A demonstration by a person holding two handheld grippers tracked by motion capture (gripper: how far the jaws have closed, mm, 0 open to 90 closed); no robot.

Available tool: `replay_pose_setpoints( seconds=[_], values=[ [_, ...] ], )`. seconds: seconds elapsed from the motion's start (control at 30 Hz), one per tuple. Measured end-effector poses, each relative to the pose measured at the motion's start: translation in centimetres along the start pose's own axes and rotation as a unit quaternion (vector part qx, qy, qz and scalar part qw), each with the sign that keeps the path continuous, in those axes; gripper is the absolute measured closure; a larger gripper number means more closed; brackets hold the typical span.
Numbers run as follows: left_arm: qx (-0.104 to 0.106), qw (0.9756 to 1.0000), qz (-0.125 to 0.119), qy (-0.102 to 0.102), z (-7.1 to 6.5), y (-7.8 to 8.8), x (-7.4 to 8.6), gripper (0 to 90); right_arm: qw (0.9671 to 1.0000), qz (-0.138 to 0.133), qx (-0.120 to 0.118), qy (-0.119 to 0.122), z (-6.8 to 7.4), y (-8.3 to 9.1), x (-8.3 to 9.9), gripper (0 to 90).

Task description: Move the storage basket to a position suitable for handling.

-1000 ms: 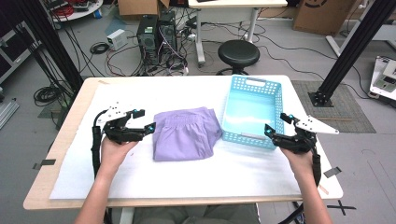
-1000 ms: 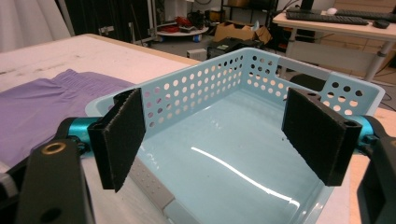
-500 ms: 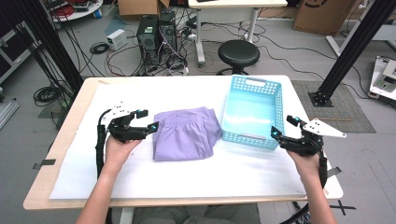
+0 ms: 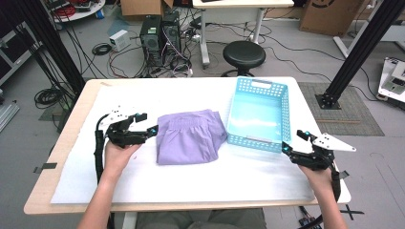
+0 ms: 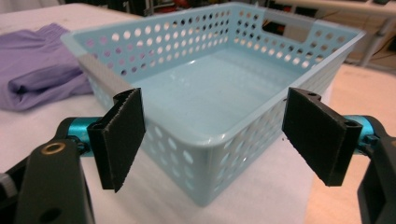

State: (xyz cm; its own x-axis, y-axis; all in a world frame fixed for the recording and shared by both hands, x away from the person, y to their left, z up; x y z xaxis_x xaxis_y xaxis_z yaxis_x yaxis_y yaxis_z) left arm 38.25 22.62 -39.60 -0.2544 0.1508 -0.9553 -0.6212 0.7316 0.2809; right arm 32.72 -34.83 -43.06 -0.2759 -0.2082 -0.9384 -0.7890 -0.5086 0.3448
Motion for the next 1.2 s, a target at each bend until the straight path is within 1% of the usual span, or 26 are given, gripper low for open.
replay_pose_setpoints(
  seconds=[0.1,0.17,0.2,0.23,0.27,0.3,0.37,0.4,0.43,0.57,0.63,0.67,0.7,0.77,0.83,0.93,1.07,1.2],
  values=[
    [0.001,1.0000,0.003,0.002,0.0,-0.1,0.1,25.7,0.9998,0.020,0.000,0.002,0.0,-0.5,0.6,21.9],
    [0.000,1.0000,0.005,0.001,0.0,-0.2,0.1,25.7,0.9996,0.028,-0.001,-0.001,0.0,-0.7,0.9,22.1],
    [0.000,1.0000,0.005,0.001,0.0,-0.2,0.1,25.7,0.9996,0.028,-0.001,-0.001,0.0,-0.7,0.9,22.1],
    [0.002,1.0000,0.008,-0.001,0.0,-0.3,0.2,25.7,0.9992,0.041,-0.003,-0.002,-0.1,-1.1,1.1,24.7],
    [0.001,1.0000,0.008,-0.002,-0.1,-0.3,0.2,25.7,0.9989,0.045,-0.006,-0.005,-0.1,-1.3,1.2,26.1],
    [0.003,1.0000,0.009,-0.002,-0.2,-0.4,0.2,25.7,0.9984,0.055,-0.009,-0.006,-0.1,-1.5,1.3,26.4],
    [0.005,0.9999,0.013,-0.005,-0.3,-0.5,0.2,25.7,0.9978,0.065,-0.015,-0.005,0.1,-2.1,1.3,27.3],
    [0.005,0.9999,0.013,-0.005,-0.3,-0.5,0.2,25.7,0.9975,0.070,-0.006,-0.006,0.2,-2.3,1.3,27.3],
    [0.005,0.9999,0.016,-0.005,-0.4,-0.6,0.3,25.7,0.9975,0.071,-0.003,-0.005,0.2,-2.4,1.3,27.8],
    [0.005,0.9998,0.019,-0.004,-0.4,-0.7,0.4,25.7,0.9973,0.073,-0.005,-0.010,0.0,-2.4,1.1,31.2],
    [0.005,0.9998,0.021,-0.003,-0.5,-0.7,0.4,25.7,0.9979,0.065,-0.002,-0.008,0.0,-2.2,1.0,38.2],
    [0.005,0.9998,0.021,-0.003,-0.5,-0.7,0.4,25.7,0.9984,0.055,-0.001,-0.010,0.0,-2.0,0.9,44.3],
    [0.006,0.9998,0.021,-0.003,-0.5,-0.7,0.4,25.7,0.9988,0.046,-0.007,-0.010,-0.1,-1.7,0.8,46.9],
    [0.007,0.9997,0.023,-0.004,-0.6,-0.8,0.5,25.7,0.9985,0.052,-0.004,-0.014,-0.2,-1.7,0.7,46.4],
    [0.009,0.9996,0.026,-0.004,-0.6,-1.0,0.5,25.7,0.9986,0.050,-0.004,-0.017,-0.2,-1.8,0.8,46.1],
    [0.010,0.9995,0.031,-0.005,-0.6,-1.2,0.6,25.7,0.9986,0.050,-0.001,-0.016,-0.1,-1.8,0.7,47.2],
    [0.012,0.9993,0.034,-0.007,-0.7,-1.3,0.6,25.7,0.9989,0.041,0.006,-0.022,-0.1,-1.6,0.4,48.1],
    [0.013,0.9993,0.033,-0.006,-0.9,-1.4,0.6,25.7,0.9988,0.023,0.008,-0.043,-0.2,-1.5,0.0,48.8]
  ],
)
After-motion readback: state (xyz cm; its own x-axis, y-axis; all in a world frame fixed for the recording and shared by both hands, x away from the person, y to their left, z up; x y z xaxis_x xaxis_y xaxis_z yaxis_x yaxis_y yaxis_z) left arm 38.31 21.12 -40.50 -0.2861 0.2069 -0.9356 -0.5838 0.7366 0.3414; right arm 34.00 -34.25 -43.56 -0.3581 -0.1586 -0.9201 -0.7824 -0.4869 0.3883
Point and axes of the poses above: each handheld gripper's, and its own axes: y roughly backward along the jaws, x roughly out of its underside, z roughly to its left, the point moved 2 cm from there along -y, roughly forward along the jaws
